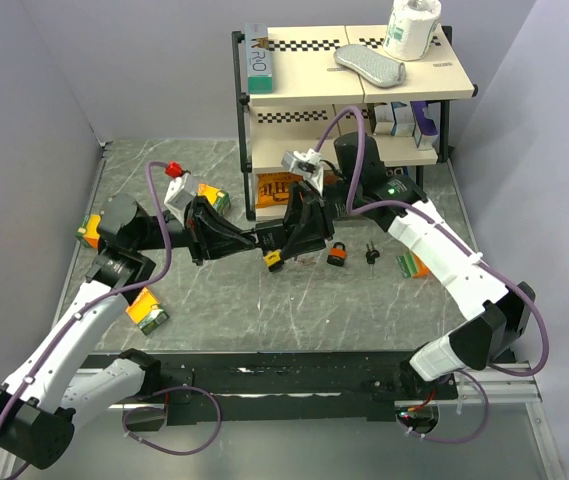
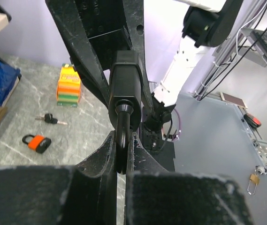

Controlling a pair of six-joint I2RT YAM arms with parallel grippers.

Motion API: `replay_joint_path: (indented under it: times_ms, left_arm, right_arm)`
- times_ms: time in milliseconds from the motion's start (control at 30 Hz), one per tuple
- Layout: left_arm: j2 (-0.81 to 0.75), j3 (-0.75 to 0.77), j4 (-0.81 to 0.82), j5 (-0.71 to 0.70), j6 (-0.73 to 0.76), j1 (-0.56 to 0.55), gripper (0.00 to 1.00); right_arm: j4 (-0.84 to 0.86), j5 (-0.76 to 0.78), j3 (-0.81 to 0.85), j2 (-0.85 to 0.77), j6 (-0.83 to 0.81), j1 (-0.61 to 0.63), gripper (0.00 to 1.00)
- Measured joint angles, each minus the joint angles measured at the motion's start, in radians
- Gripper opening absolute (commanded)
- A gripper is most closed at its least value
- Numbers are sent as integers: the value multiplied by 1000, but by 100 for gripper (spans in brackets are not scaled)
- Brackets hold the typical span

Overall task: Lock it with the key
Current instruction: Lock the lock.

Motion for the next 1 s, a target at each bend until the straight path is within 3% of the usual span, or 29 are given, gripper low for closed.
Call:
replay_joint_path:
  times_ms: [233,533,633,667,733,767,867,1000]
  left_arm:
    - [27,2,111,12,-60,-16,1]
    - [37,12,140,15,-75,-27,1]
    - [30,12,109,11,-58,-27,1]
    - [25,12,82,8,-42,-26,1]
    - [15,12,30,8,-15,-9,1]
    - [11,11,-4,13,5,7,1]
    - [8,11,-117,24,81,47,1]
    - [33,18,-361,17,255,65,1]
  right_arm:
    - [-81,-19,70,42,-63,6,0]
    - [-224,-22,159,79,-142,6,4]
    - [-252,-9,158,71,-170,6,21]
    - [-260,-3,153,63,-183,6,33]
    - [-270,17,134,57,-211,6,43]
    - [-271,34,124,57,-228,8,53]
    - [-261,118,86,56,-275,17,64]
    - [-269,213,39,55,-332,19,67]
